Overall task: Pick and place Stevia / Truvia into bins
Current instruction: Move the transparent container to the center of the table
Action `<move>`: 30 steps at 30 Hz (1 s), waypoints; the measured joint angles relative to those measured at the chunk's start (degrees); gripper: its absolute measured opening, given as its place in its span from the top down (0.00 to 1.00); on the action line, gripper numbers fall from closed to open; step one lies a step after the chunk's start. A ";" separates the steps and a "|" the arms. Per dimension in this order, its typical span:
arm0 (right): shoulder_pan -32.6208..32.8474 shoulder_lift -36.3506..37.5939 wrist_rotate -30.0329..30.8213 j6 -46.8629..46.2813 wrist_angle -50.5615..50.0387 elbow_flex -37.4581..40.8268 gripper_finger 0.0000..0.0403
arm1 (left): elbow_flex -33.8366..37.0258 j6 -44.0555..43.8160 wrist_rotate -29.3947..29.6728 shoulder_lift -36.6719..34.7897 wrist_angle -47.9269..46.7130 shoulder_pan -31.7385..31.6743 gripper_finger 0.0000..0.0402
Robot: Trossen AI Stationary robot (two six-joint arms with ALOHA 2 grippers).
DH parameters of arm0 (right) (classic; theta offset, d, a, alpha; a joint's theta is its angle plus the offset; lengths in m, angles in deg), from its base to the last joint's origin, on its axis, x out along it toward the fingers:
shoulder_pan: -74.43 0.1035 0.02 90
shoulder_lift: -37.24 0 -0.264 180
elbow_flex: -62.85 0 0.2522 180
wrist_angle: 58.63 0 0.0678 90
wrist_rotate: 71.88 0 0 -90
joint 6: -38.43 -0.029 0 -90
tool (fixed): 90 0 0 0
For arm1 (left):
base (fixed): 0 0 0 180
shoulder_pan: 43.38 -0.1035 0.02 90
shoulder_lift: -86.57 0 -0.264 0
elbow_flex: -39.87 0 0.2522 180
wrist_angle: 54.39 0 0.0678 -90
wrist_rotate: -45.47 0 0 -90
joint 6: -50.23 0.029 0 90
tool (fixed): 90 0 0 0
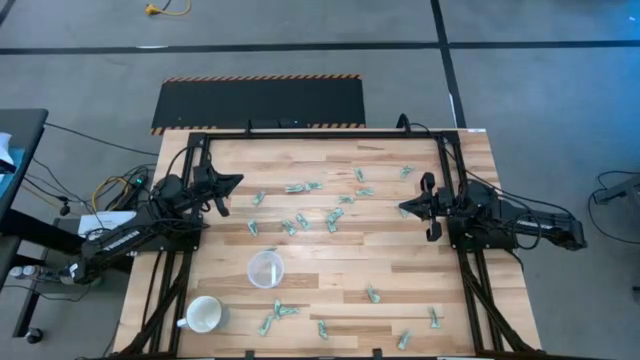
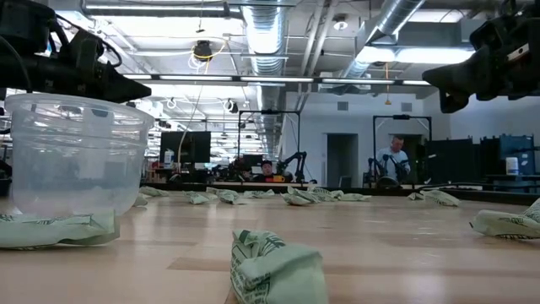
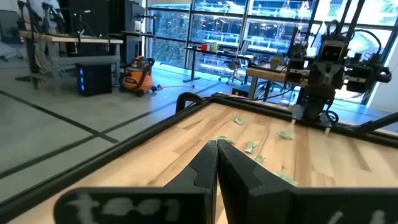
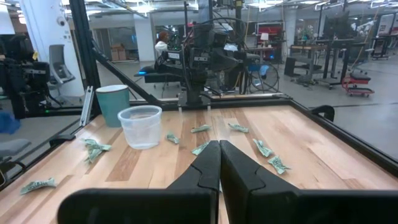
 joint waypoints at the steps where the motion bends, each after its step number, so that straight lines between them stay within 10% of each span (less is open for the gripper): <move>1: -0.03 0.01 -0.01 2.04 0.00 0.00 1.00 | 0.00 0.04 0.00 0.01 -0.02 0.02 1.00; 6: -0.27 0.01 -0.02 11.71 1.17 0.02 1.00 | 0.00 -0.47 0.02 0.00 -0.04 0.01 1.00; 15: 1.72 0.01 -0.15 -19.79 12.68 0.02 1.00 | 0.15 -2.04 0.55 -0.05 5.46 0.02 1.00; 30: 1.61 -0.17 4.38 -21.69 28.60 -1.28 1.00 | 0.09 -10.08 3.17 -0.03 15.68 0.02 1.00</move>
